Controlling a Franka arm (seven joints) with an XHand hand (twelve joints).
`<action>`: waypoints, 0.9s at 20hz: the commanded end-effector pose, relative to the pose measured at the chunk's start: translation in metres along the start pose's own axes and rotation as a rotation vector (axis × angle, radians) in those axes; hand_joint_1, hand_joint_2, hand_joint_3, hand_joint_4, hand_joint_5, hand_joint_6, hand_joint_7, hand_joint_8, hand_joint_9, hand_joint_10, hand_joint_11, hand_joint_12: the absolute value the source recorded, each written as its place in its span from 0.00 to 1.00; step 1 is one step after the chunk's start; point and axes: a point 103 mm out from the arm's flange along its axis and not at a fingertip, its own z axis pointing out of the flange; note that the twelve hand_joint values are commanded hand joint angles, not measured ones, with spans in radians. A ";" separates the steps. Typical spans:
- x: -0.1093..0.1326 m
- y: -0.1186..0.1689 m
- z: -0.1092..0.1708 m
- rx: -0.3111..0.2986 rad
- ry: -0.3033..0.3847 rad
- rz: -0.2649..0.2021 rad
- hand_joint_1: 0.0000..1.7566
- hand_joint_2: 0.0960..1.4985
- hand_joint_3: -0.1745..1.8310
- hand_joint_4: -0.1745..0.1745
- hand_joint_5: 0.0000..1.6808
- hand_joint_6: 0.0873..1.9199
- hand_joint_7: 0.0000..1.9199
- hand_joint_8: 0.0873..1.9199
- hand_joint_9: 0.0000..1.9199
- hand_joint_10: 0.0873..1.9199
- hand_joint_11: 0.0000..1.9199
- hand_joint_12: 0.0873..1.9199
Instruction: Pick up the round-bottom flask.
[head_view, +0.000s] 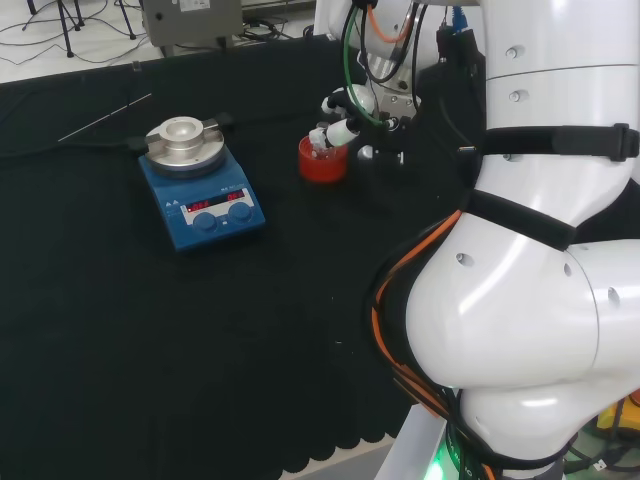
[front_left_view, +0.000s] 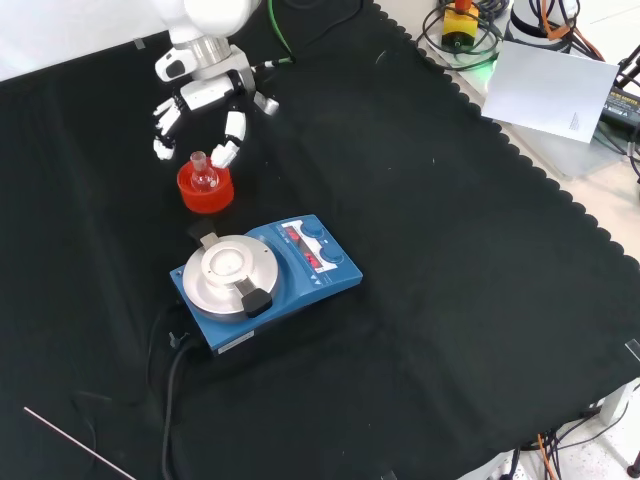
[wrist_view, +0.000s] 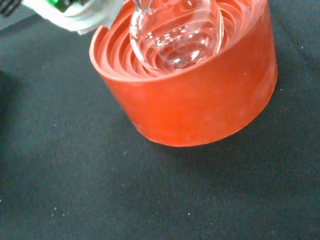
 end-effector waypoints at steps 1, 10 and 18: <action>0.000 0.000 0.002 -0.004 -0.007 0.002 0.48 0.37 0.35 0.37 0.27 0.14 0.20 0.33 0.28 0.32 0.09 0.71; -0.004 0.000 0.005 -0.001 0.000 0.003 0.49 0.37 0.35 0.39 0.31 0.16 0.21 0.32 0.29 0.31 0.10 0.71; -0.005 0.002 0.009 0.006 0.005 0.000 0.49 0.38 0.36 0.41 0.34 0.18 0.21 0.32 0.30 0.31 0.10 0.71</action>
